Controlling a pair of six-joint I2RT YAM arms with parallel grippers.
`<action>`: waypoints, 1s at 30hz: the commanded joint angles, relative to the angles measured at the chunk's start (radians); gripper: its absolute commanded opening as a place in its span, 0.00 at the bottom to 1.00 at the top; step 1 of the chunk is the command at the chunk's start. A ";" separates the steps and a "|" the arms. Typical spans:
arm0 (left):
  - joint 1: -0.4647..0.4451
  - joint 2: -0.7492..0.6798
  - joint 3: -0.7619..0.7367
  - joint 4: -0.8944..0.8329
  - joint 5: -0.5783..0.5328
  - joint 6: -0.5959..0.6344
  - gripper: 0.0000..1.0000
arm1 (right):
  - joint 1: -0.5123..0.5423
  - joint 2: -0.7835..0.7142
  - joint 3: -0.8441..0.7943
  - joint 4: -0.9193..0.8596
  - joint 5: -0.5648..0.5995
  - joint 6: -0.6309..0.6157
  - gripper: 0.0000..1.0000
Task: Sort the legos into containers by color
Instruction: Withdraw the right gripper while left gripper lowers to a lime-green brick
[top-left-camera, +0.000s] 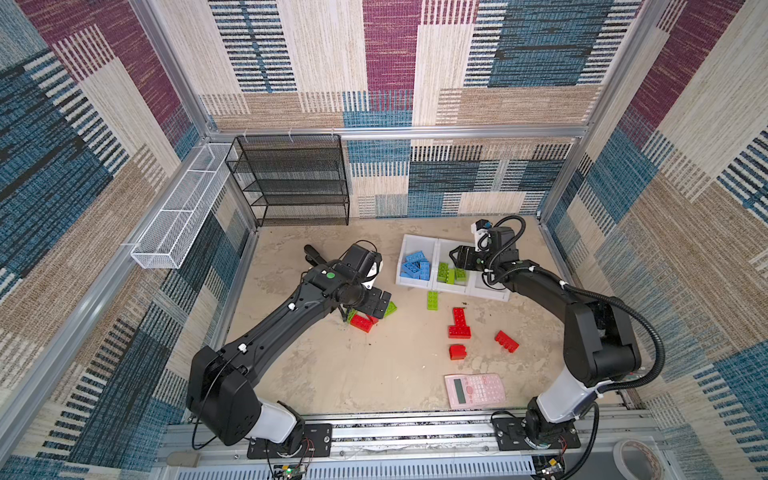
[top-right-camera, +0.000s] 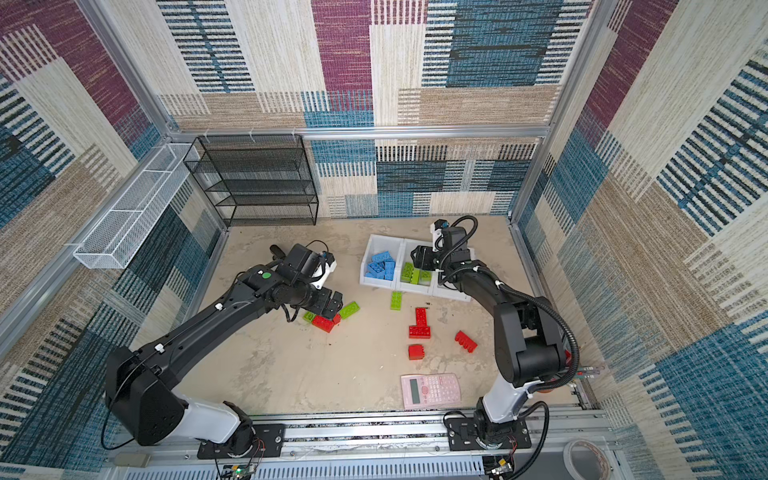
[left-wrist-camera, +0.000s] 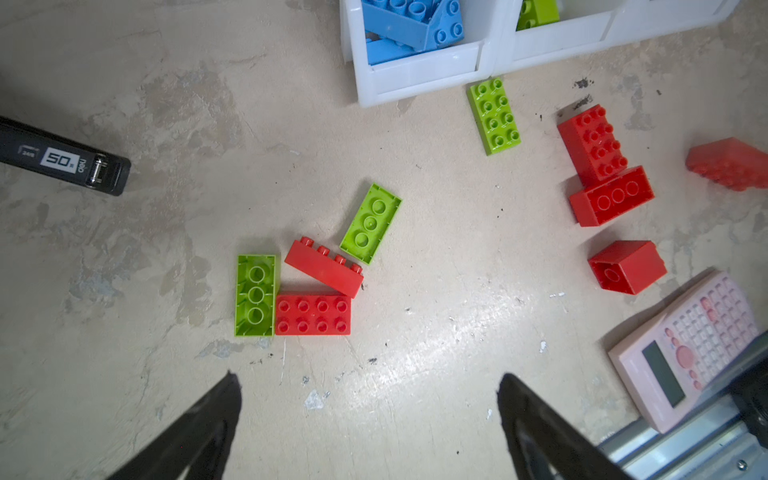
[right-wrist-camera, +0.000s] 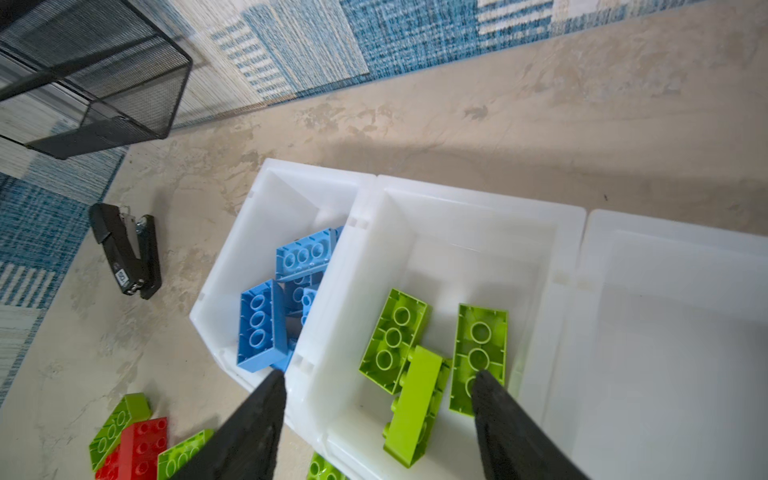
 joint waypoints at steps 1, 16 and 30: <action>0.000 0.039 0.052 -0.043 0.046 0.059 0.97 | 0.001 -0.069 -0.081 0.149 -0.105 0.049 0.77; -0.006 0.320 0.203 -0.083 -0.022 0.158 0.79 | 0.001 -0.464 -0.575 0.512 -0.297 0.203 0.89; -0.008 0.557 0.295 -0.041 -0.037 0.174 0.76 | 0.001 -0.502 -0.700 0.601 -0.321 0.222 0.90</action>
